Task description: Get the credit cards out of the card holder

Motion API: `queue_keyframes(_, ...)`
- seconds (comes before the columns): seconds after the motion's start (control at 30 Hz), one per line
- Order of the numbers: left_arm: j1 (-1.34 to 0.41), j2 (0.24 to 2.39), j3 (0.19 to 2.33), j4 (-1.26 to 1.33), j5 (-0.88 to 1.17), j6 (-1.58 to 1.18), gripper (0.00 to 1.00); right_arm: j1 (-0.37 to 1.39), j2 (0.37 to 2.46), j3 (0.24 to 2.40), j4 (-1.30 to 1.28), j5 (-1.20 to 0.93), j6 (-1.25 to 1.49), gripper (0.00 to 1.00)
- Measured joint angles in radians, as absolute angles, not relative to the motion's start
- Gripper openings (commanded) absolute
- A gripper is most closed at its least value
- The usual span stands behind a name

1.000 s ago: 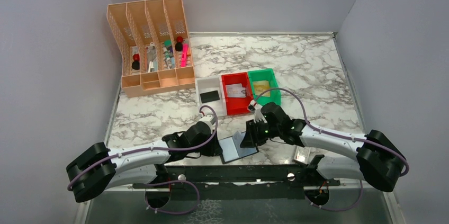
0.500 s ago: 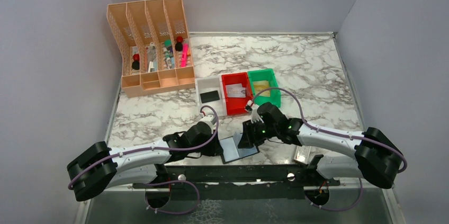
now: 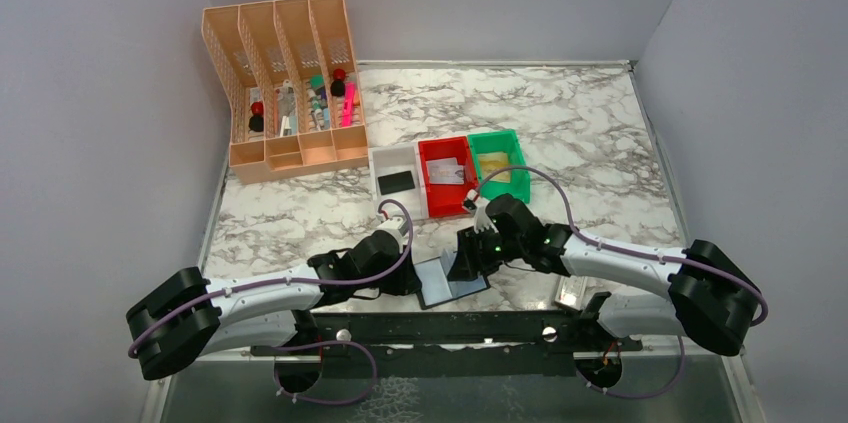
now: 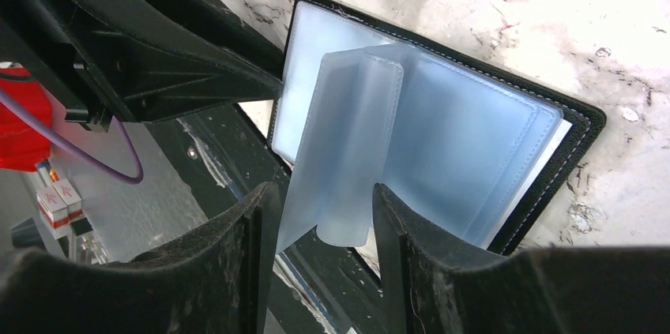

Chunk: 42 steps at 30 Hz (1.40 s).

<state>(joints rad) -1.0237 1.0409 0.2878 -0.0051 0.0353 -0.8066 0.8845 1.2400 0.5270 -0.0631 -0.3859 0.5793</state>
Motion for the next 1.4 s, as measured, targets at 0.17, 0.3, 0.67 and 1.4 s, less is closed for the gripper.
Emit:
queue_keyframes(0.17,-1.024,1.038,0.288,-0.007,0.035,-0.807,0.27,0.884,1.24,0.512,-0.039,-0.409,0.585,0.55)
queue_keyframes(0.3,-1.027,1.032,0.288,-0.009,0.035,-0.807,0.27,0.884,1.24,0.511,-0.031,-0.418,0.586,0.58)
queue_keyframes(0.67,-1.03,1.028,0.288,-0.011,0.035,-0.807,0.27,0.884,1.243,0.504,-0.015,-0.423,0.584,0.53)
queue_keyframes(1.4,-1.036,1.018,0.288,-0.04,0.029,-0.807,0.27,0.884,1.241,0.503,-0.031,-0.415,0.575,0.83)
